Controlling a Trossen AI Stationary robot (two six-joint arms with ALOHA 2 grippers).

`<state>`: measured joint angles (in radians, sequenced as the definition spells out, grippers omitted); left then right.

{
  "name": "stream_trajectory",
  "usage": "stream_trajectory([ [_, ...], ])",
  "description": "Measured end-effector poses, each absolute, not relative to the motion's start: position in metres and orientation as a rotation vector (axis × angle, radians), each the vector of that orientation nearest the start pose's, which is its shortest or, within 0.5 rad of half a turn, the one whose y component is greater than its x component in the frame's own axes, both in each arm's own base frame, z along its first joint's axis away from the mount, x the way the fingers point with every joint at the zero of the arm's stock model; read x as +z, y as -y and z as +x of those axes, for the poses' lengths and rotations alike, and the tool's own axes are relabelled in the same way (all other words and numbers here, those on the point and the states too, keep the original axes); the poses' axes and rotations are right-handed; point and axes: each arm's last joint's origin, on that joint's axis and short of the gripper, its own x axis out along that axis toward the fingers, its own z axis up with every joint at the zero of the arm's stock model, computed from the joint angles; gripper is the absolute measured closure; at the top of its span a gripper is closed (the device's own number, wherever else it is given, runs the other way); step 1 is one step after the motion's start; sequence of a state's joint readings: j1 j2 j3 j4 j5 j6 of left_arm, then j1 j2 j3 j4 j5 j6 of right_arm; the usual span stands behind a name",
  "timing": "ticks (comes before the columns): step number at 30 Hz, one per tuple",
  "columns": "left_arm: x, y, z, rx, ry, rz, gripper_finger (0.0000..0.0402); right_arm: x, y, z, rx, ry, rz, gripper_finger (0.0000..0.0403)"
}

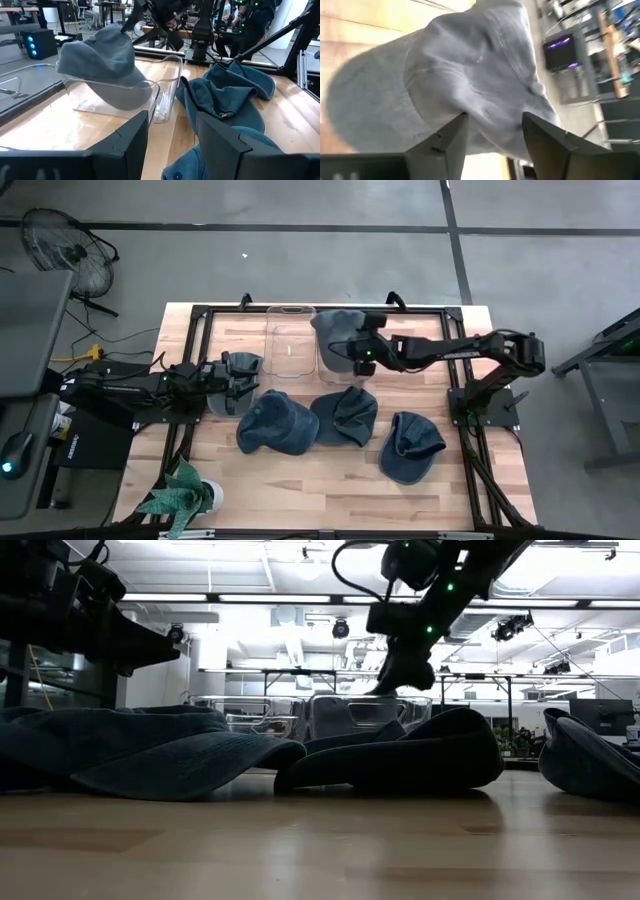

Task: Pick & Place hat
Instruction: Put the right gray cap into the right transparent bin, then put the gray cap into the right transparent bin

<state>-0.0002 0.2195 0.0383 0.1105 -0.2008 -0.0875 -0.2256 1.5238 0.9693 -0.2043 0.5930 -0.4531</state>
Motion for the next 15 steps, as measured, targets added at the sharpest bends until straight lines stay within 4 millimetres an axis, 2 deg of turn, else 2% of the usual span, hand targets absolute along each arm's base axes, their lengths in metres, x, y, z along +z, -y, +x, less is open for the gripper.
stream_trajectory([
  [6,0.170,-0.006,0.110,0.204,-0.051,-0.081,0.0236,0.244,0.087,0.283,-0.619,-0.956,-0.481,0.0186],
  [10,0.174,-0.006,0.110,0.227,-0.004,-0.086,0.0236,0.265,0.083,0.266,-0.658,-0.905,-0.431,0.0183],
  [15,0.176,-0.010,0.109,0.351,0.014,-0.087,0.0236,0.292,0.075,0.236,-0.721,-0.817,-0.307,0.0183],
])
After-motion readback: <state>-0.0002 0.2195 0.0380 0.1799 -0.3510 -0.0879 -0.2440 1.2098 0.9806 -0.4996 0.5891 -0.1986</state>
